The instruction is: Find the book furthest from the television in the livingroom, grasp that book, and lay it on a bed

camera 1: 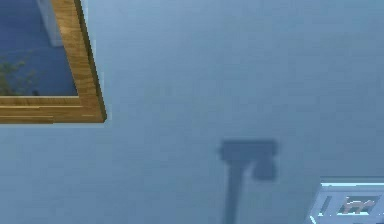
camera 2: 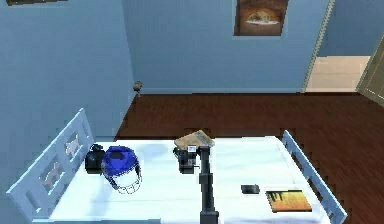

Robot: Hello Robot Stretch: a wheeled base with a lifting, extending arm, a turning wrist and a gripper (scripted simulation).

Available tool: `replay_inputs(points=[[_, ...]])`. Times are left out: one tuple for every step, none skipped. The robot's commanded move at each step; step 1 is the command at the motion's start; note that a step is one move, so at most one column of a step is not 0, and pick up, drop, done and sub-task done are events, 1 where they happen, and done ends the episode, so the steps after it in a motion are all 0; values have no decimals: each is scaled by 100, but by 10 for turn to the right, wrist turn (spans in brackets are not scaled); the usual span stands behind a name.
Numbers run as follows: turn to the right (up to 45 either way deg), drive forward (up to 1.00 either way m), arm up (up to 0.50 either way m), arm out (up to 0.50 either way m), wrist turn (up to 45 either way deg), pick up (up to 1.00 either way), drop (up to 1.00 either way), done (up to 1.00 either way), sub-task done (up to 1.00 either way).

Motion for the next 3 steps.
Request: replay_inputs(points=[[0, 0, -32, 0, 0, 0, 0, 0, 0], [0, 0, 0, 0, 0, 0, 100, 0, 0], [0, 0, 10, 0, 0, 0, 0, 0, 0]])
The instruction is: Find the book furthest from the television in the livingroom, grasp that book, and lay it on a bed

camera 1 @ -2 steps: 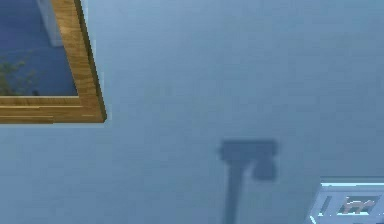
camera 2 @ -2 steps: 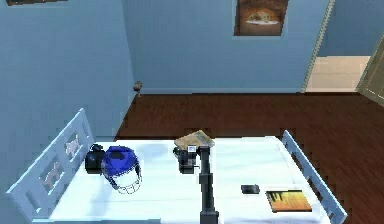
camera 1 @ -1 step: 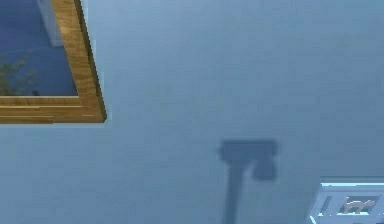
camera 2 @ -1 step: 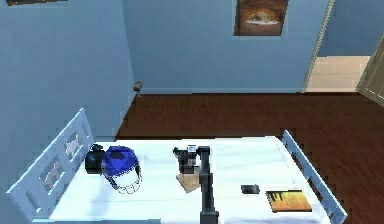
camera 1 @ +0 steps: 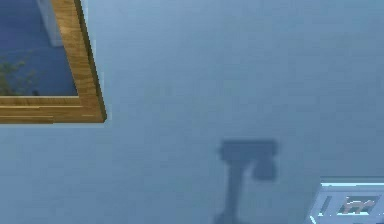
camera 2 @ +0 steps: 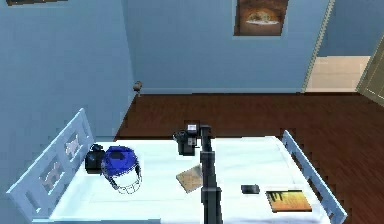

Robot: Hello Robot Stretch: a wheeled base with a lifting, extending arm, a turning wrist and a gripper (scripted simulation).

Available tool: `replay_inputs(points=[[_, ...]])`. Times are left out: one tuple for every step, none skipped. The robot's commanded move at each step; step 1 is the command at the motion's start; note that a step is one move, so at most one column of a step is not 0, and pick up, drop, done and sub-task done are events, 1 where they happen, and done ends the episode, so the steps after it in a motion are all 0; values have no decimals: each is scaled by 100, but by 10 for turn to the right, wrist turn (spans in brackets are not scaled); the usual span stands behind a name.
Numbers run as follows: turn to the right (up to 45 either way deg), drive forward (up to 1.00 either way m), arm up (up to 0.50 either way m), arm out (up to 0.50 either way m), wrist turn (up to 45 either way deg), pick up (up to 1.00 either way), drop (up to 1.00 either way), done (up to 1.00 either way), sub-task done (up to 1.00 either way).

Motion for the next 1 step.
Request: replay_inputs(points=[[0, 0, 0, -8, 0, 0, 0, 0, 0]])
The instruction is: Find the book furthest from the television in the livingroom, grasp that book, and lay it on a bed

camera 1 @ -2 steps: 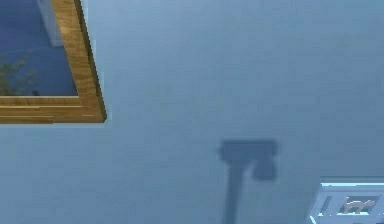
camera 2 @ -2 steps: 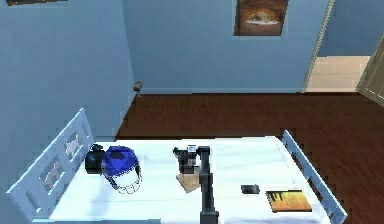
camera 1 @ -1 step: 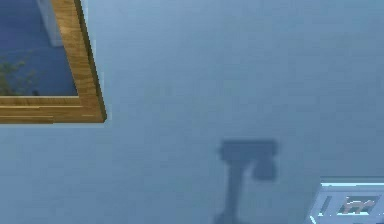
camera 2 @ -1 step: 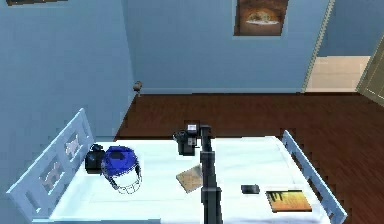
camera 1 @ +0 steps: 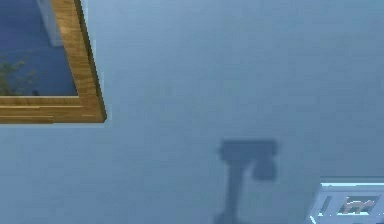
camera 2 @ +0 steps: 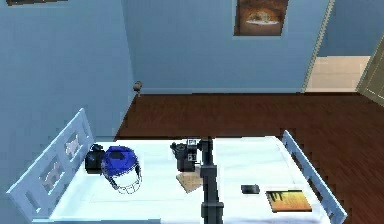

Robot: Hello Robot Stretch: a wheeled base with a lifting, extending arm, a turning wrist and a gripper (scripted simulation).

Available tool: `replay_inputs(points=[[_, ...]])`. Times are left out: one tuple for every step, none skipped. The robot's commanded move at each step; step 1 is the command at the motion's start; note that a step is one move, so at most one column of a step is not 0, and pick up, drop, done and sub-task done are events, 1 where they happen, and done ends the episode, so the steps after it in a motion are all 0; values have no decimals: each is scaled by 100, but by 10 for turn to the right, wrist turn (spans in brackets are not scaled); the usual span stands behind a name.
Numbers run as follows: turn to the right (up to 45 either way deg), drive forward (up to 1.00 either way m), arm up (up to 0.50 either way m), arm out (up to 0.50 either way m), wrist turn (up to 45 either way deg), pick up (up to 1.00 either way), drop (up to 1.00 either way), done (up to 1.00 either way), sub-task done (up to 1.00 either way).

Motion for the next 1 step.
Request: replay_inputs(points=[[0, 0, 0, 0, 0, 0, 0, 100, 0]])
